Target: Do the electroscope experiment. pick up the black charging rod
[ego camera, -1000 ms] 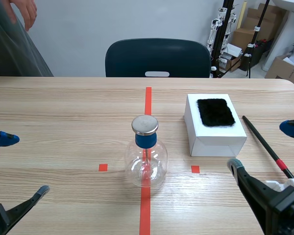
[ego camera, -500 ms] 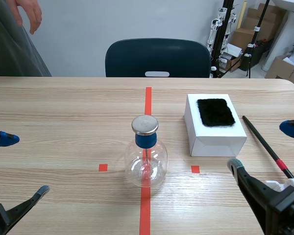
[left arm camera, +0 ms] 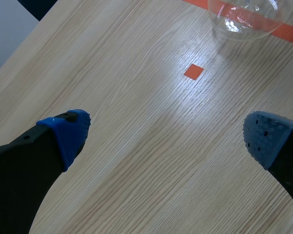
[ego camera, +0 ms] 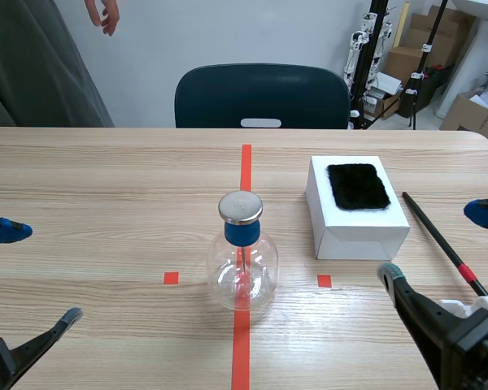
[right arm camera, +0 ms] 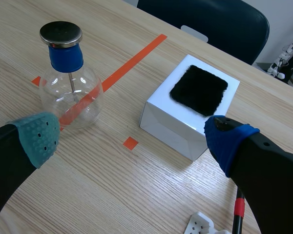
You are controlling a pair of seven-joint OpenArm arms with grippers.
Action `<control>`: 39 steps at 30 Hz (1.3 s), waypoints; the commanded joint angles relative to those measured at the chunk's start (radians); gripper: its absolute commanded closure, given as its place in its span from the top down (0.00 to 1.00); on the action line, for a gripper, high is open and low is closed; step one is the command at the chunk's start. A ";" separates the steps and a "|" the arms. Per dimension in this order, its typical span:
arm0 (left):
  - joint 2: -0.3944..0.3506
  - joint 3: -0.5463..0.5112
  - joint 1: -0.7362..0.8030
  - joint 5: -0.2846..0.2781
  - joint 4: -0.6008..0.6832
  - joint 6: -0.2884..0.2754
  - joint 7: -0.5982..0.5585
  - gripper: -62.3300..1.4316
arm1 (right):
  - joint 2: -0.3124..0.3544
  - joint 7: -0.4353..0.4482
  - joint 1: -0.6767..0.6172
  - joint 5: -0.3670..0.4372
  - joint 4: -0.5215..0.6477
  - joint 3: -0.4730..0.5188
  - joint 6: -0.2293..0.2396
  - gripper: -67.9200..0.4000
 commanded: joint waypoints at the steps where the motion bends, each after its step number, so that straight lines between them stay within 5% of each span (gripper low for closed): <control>1: -0.008 -0.007 -0.002 -0.011 0.007 0.005 -0.013 1.00 | 0.005 0.015 0.003 0.007 0.014 0.006 -0.003 0.89; 16: -0.008 -0.007 -0.002 -0.011 0.007 0.005 -0.005 1.00 | 0.005 -0.012 0.051 0.018 0.014 0.006 0.035 0.89; 29: -0.008 -0.007 -0.002 -0.011 0.007 0.005 0.032 1.00 | 0.004 -0.657 0.378 0.150 -0.016 0.006 0.031 0.89; 39: -0.008 -0.007 -0.002 -0.011 0.007 0.005 0.032 1.00 | -0.029 -0.927 0.550 0.191 -0.166 0.006 0.031 0.89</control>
